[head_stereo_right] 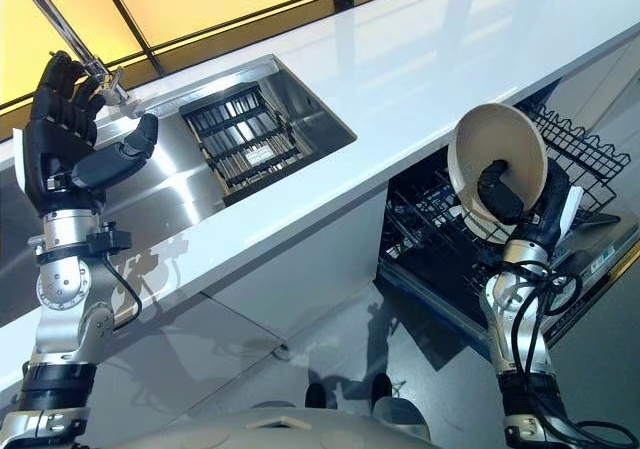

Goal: Pick up plates and place into dishwasher.

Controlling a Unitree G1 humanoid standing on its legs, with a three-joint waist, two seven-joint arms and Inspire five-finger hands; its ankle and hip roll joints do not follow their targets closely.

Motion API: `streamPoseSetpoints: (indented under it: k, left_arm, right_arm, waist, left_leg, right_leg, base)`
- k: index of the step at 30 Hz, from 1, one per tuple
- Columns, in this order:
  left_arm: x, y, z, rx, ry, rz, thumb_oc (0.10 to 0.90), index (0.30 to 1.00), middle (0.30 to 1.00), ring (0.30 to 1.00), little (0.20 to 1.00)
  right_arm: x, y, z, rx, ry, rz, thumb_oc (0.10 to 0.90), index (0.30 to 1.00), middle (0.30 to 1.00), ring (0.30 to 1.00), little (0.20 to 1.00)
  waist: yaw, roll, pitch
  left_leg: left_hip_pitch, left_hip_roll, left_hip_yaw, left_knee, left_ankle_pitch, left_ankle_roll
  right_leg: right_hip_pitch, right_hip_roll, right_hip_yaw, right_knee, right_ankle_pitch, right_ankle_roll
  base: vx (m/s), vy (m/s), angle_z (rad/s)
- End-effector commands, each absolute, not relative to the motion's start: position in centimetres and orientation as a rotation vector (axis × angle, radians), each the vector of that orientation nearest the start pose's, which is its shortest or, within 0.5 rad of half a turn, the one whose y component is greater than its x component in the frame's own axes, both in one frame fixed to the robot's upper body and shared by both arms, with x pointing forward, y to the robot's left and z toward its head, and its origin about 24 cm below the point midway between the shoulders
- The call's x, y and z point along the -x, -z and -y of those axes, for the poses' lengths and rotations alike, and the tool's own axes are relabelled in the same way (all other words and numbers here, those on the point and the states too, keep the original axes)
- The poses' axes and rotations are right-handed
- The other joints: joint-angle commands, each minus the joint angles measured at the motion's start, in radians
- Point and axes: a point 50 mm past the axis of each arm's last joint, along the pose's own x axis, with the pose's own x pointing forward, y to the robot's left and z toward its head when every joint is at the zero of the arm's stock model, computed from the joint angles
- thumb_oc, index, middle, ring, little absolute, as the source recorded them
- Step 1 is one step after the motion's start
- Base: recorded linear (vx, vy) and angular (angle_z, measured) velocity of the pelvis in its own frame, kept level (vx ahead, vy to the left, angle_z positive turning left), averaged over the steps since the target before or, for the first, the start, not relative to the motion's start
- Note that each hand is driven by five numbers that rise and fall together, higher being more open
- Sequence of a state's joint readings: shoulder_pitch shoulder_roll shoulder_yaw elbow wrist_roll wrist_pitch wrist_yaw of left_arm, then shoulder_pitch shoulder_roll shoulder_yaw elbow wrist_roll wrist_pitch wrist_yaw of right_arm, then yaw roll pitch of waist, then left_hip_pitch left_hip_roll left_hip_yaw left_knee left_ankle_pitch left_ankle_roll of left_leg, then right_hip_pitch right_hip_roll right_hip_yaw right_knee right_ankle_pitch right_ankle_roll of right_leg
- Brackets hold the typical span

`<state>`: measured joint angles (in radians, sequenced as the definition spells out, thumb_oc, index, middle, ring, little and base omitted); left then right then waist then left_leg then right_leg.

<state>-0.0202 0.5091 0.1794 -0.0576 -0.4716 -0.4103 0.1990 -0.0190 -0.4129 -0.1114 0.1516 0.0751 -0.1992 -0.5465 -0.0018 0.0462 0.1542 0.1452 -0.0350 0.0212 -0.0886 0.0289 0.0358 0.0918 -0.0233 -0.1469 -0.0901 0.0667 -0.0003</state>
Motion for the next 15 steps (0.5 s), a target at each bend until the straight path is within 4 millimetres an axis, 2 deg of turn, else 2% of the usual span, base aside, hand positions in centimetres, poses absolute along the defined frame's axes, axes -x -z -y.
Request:
streamPoseSetpoints:
  k: [1, 7, 15]
  left_arm:
    - [-23.0, -17.5, -30.4, -0.084, -0.366, 0.727, 0.8, 0.9, 0.9, 0.9, 0.9]
    - [-22.8, -17.1, -30.5, -0.09, -0.378, 0.709, 0.8, 0.9, 0.9, 0.9, 0.9]
    - [-23.5, -17.3, -30.4, -0.086, -0.353, 0.698, 0.8, 0.9, 0.9, 0.9, 0.9]
  right_arm:
    - [-24.8, -10.6, 30.0, 0.443, 0.703, 0.338, 0.1, 0.3, 0.3, 0.3, 0.2]
    - [-24.7, -8.5, 30.6, 0.462, 0.693, 0.199, 0.1, 0.3, 0.3, 0.3, 0.2]
    - [-24.7, -6.0, 30.7, 0.479, 0.678, 0.062, 0.1, 0.3, 0.3, 0.3, 0.2]
  waist:
    - [-0.006, -0.012, -0.087]
    - [0.001, -0.01, -0.082]
    - [0.004, -0.003, -0.059]
  left_leg:
    - [-0.004, -0.022, 0.027, 0.042, -0.114, -0.001]
    - [-0.008, -0.016, 0.025, 0.042, -0.111, -0.007]
    - [-0.011, -0.013, 0.013, 0.048, -0.111, 0.003]
  right_leg:
    - [0.0, 0.024, -0.034, 0.159, -0.204, 0.05]
    - [0.002, 0.025, -0.039, 0.161, -0.208, 0.048]
    - [-0.033, 0.001, -0.057, 0.26, -0.239, 0.054]
  base:
    - [0.0, 0.0, 0.0]
    - [0.01, -0.01, 0.0]
    - [0.0, -0.022, 0.04]
